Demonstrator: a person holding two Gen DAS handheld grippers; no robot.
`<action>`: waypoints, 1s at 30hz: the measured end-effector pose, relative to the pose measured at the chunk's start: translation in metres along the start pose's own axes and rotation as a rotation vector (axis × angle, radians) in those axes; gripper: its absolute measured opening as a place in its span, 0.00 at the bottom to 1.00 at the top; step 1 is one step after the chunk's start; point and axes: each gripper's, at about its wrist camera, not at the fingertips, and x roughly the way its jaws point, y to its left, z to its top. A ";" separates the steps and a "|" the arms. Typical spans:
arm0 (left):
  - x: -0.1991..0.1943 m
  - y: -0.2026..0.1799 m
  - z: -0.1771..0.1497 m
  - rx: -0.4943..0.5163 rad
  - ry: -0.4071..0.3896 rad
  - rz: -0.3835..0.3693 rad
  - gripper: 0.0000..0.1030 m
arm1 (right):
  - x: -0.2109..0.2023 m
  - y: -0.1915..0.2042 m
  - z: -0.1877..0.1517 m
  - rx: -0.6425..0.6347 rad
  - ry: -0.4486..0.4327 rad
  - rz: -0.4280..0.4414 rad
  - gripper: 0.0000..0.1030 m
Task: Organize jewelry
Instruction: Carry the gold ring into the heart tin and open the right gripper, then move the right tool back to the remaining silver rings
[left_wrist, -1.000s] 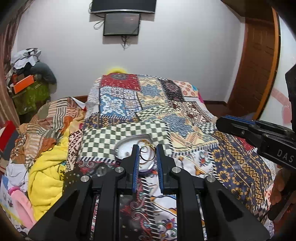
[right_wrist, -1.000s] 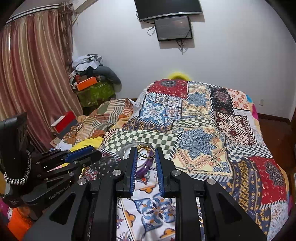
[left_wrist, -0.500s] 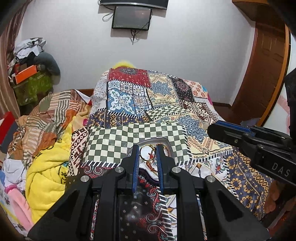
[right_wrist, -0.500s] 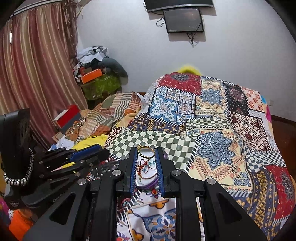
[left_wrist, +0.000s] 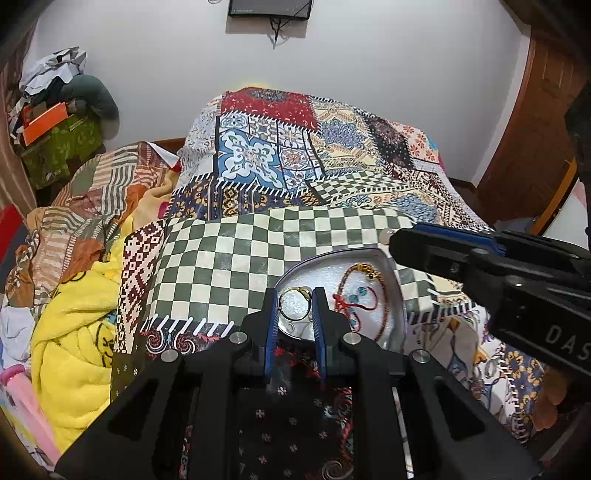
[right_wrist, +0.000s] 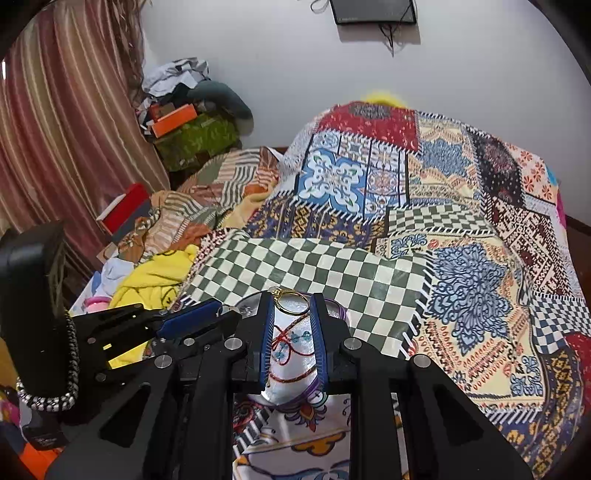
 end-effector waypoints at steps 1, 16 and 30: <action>0.002 0.000 0.000 0.002 0.003 0.001 0.16 | 0.003 -0.001 0.000 0.000 0.006 -0.001 0.17; 0.014 -0.001 0.004 0.007 0.019 0.008 0.16 | 0.023 -0.008 0.001 -0.007 0.034 0.003 0.18; -0.029 -0.008 0.005 0.028 -0.027 0.044 0.39 | -0.015 -0.003 -0.005 -0.033 0.019 -0.054 0.34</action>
